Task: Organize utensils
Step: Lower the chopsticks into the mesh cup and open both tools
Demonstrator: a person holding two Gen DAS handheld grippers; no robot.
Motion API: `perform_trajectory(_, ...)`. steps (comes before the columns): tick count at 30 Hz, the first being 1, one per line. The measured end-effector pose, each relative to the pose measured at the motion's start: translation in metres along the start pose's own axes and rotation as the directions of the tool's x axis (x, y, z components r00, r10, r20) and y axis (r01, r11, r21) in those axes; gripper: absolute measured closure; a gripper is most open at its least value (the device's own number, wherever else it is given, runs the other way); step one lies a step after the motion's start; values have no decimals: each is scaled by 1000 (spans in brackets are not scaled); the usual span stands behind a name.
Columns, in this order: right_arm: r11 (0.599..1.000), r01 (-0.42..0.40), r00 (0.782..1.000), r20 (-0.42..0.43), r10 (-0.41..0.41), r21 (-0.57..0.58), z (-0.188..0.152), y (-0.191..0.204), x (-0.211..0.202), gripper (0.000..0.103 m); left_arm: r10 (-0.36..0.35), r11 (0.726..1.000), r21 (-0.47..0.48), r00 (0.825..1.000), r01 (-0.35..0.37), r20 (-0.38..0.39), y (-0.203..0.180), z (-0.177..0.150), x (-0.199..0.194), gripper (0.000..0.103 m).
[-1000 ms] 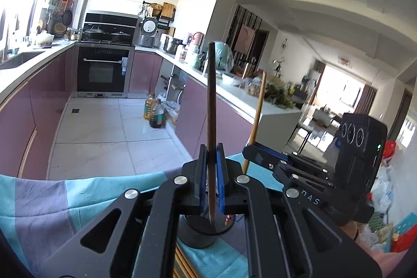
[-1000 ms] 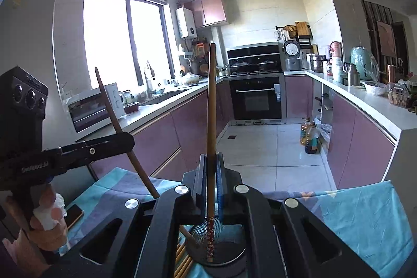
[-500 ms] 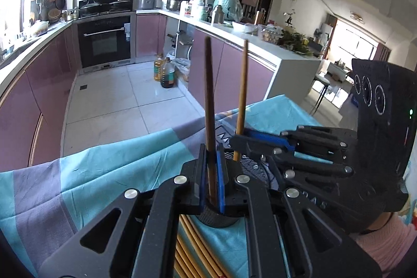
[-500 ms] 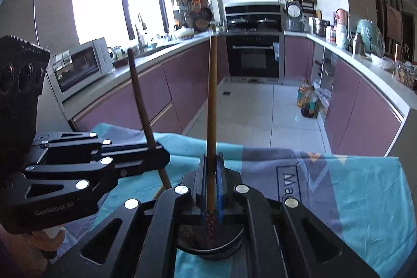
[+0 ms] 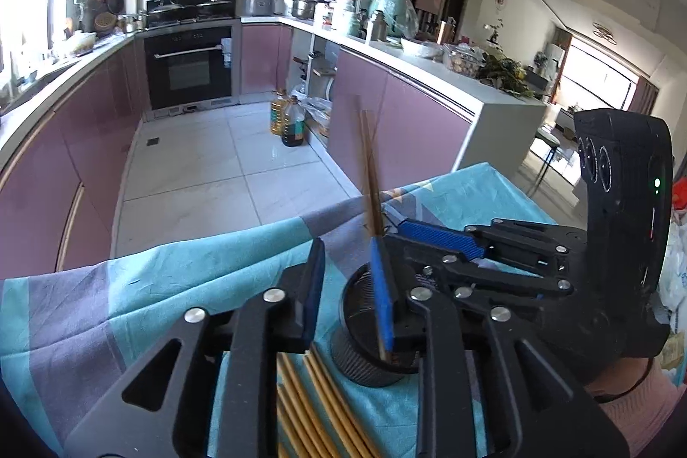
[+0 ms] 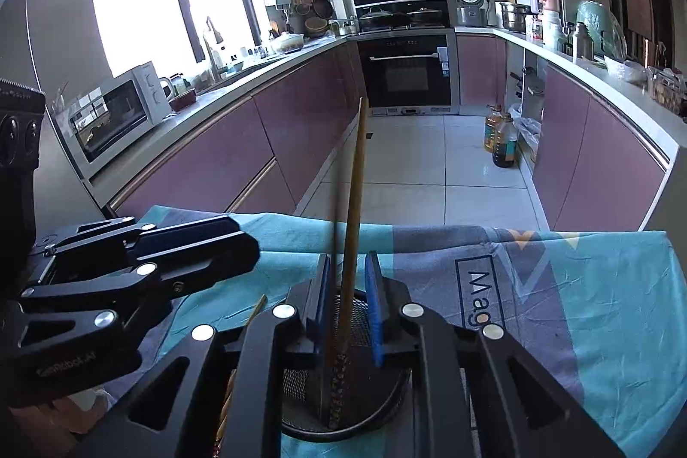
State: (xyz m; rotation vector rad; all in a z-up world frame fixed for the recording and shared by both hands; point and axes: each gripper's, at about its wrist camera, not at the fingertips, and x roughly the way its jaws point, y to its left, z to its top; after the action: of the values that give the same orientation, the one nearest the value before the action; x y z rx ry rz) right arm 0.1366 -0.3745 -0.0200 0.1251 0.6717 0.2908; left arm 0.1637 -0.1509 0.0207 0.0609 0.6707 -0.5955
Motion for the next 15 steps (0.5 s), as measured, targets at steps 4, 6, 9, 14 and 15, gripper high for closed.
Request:
perform_trajectory(4, 1000, 11, 1000, 23, -11, 6, -1, 0, -9, 86, 37, 999, -22, 999, -36, 39, 13, -7, -17, 73)
perform_trajectory(6, 1000, 7, 999, 46, -7, 5, -4, 1, -19, 82, 52, 998, -28, 997, -51, 63, 18, -14, -29, 68)
perform_trajectory(9, 1000, -25, 997, 78, 26, -14, -9, 7, -38, 78, 85, 996, -17, 993, -84, 87, 26, -25, -46, 62)
perform_trajectory(14, 990, -103, 989, 96, 113, -97, -27, 28, -70, 68, 148, 989, 0, 986, -148, 75, 40, -59, -64, 58)
perform_trajectory(15, 987, -115, 988, 90, 125, -109, -32, 32, -73, 67, 159, 987, 4, 985, -159, 61, 43, -67, -65, 58)
